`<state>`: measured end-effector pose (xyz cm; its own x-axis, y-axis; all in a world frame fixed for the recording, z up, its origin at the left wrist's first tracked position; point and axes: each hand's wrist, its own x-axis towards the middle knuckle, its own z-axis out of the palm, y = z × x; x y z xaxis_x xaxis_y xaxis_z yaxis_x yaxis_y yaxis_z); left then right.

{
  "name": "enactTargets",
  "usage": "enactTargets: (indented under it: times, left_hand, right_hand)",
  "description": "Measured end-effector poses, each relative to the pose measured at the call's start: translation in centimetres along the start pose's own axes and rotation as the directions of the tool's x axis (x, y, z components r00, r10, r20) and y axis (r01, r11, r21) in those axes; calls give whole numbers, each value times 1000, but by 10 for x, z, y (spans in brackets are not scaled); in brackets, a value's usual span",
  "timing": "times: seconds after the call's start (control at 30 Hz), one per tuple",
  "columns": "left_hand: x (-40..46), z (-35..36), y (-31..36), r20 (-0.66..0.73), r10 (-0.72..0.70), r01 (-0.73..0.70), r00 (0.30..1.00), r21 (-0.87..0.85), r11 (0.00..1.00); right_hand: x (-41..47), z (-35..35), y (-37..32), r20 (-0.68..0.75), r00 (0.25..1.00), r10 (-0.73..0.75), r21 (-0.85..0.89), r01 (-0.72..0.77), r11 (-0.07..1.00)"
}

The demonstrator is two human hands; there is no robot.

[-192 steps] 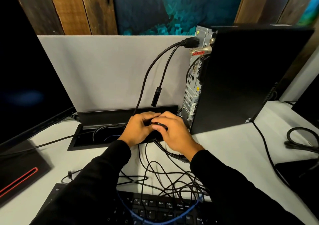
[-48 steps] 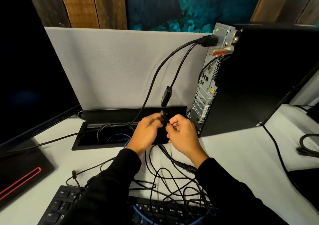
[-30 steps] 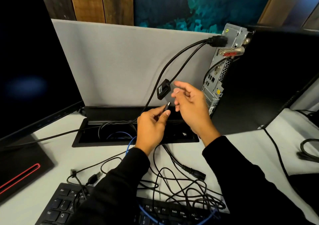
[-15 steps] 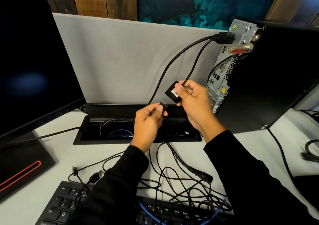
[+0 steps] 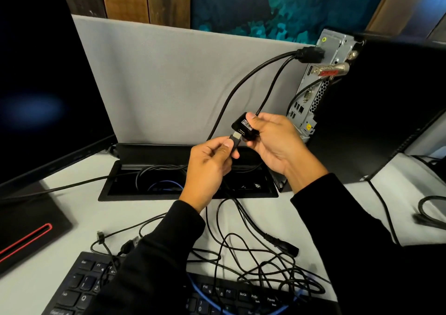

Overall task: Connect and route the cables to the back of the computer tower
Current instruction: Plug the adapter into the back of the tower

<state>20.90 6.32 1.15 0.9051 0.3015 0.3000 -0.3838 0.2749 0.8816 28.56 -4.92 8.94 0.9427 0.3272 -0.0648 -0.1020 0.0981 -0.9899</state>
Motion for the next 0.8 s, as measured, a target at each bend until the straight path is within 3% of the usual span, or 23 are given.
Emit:
enactTargets:
  times: [0.33, 0.4, 0.53, 0.8]
  left_hand:
    - [0, 2, 2, -35, -11, 15, 999, 128, 992]
    - [1, 3, 2, -45, -39, 42, 998, 70, 997]
    - [6, 1, 6, -40, -262, 245, 964, -237, 940]
    - [7, 0, 1, -86, -268, 245, 959, -219, 945]
  right_hand:
    - [0, -2, 7, -22, 999, -48, -32, 48, 998]
    - [1, -2, 10, -32, 997, -72, -26, 71, 997]
    - [1, -3, 16, -64, 989, -135, -30, 133, 991]
    - [-3, -5, 18, -127, 968, -215, -227, 183, 957]
